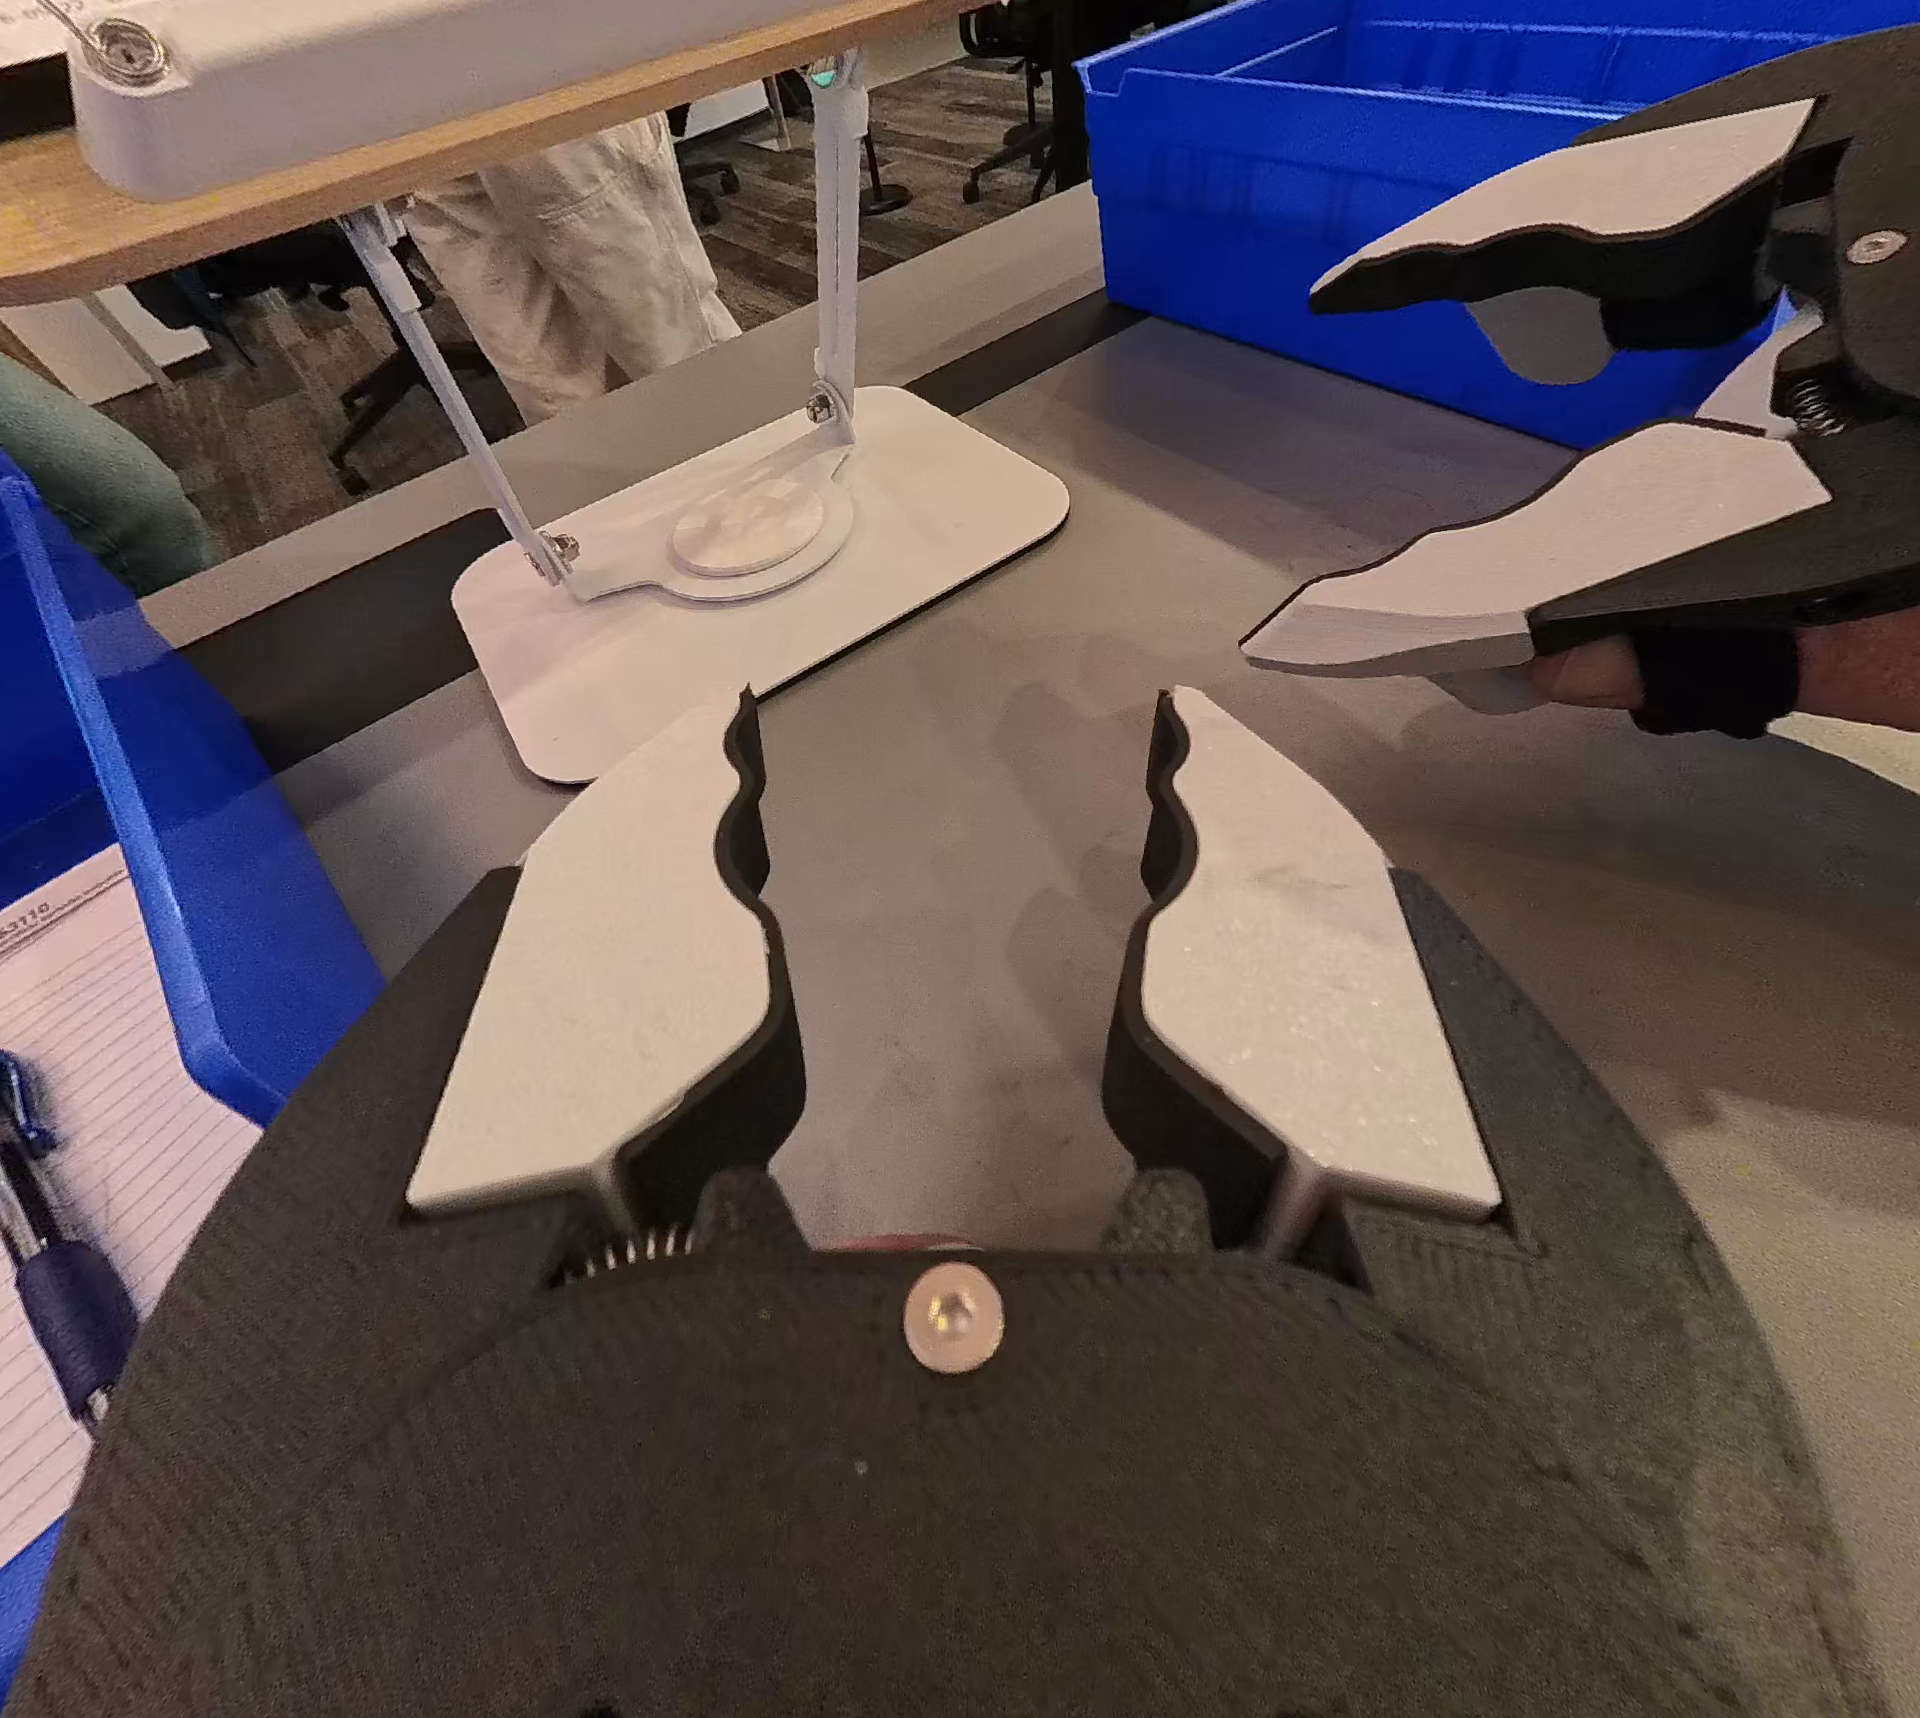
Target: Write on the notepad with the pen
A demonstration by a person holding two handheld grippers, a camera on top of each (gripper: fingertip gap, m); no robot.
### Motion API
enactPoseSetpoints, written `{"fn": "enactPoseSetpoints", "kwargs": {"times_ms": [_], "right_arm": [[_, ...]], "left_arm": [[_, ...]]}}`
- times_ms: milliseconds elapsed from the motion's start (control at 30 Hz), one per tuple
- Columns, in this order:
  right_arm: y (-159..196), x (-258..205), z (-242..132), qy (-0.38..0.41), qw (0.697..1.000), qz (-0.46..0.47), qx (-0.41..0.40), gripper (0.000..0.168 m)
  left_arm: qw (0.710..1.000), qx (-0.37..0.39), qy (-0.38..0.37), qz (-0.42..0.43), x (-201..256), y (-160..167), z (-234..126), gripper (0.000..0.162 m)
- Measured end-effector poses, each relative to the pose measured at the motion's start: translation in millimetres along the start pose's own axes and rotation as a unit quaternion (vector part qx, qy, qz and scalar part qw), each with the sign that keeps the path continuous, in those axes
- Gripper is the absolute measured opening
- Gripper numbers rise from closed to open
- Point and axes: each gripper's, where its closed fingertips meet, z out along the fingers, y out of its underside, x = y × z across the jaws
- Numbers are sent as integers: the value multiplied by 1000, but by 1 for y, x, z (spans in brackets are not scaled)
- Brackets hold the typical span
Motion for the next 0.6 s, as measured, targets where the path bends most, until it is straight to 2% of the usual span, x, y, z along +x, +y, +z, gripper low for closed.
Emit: {"fn": "enactPoseSetpoints", "kwargs": {"times_ms": [600], "right_arm": [[1, -1, 0, 0, 1000, -3, -3, 104]], "left_arm": [[1000, 0, -1, 1, 0, 0, 0, 70]]}}
